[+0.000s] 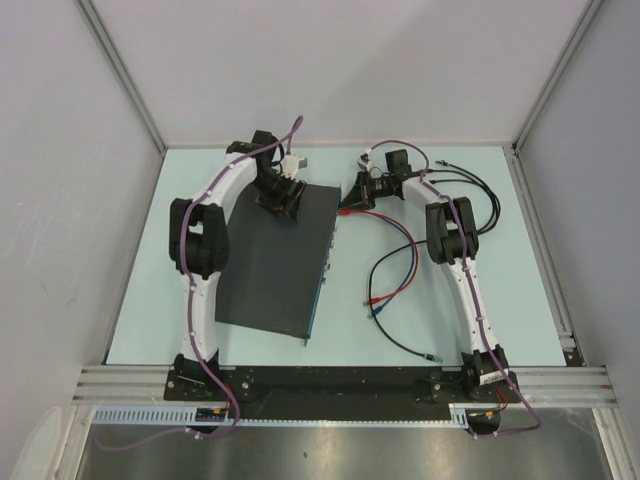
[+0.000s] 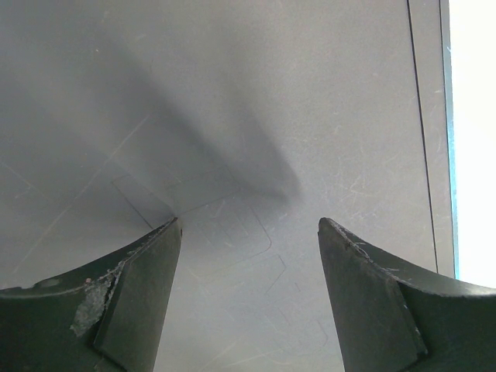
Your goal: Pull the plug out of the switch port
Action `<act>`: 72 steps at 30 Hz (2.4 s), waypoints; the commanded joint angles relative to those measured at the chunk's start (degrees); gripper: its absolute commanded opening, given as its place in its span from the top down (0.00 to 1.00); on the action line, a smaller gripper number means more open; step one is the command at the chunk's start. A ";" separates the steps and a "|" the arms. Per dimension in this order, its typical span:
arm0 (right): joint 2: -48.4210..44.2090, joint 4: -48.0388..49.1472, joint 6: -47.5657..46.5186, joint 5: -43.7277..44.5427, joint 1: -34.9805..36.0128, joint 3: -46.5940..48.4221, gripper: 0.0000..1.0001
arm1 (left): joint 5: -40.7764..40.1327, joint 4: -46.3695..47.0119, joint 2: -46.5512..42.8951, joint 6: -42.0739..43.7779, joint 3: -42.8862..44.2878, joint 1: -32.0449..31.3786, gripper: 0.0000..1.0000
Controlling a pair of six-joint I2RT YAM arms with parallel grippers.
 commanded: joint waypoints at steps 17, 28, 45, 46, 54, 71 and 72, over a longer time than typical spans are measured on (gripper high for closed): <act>2.19 4.29 3.42 -3.12 -6.42 -9.86 1.00 | 0.34 -3.05 1.11 0.05 0.51 -0.66 0.21; 1.22 -9.16 -6.68 13.85 -5.89 -2.47 0.99 | -0.19 -2.88 0.93 0.14 0.42 -0.66 0.21; 0.60 -5.90 -6.15 11.12 -7.74 -1.96 0.69 | -0.36 -2.35 1.20 0.40 1.30 -1.10 0.21; -0.09 -5.91 -6.50 11.56 -7.83 -1.35 0.61 | -0.27 -2.44 1.37 0.40 1.38 -1.10 0.21; -7.91 -11.96 -22.20 18.41 -7.65 3.67 0.30 | 2.10 -0.69 1.99 -0.21 1.82 -0.92 0.21; -33.59 -40.01 -53.36 41.70 -8.53 -18.56 0.33 | -0.19 13.46 -3.90 0.14 -9.51 0.49 0.22; -33.59 -40.01 -53.27 41.88 -8.62 -18.83 0.34 | 0.08 13.64 -4.16 -0.04 -10.04 0.49 0.21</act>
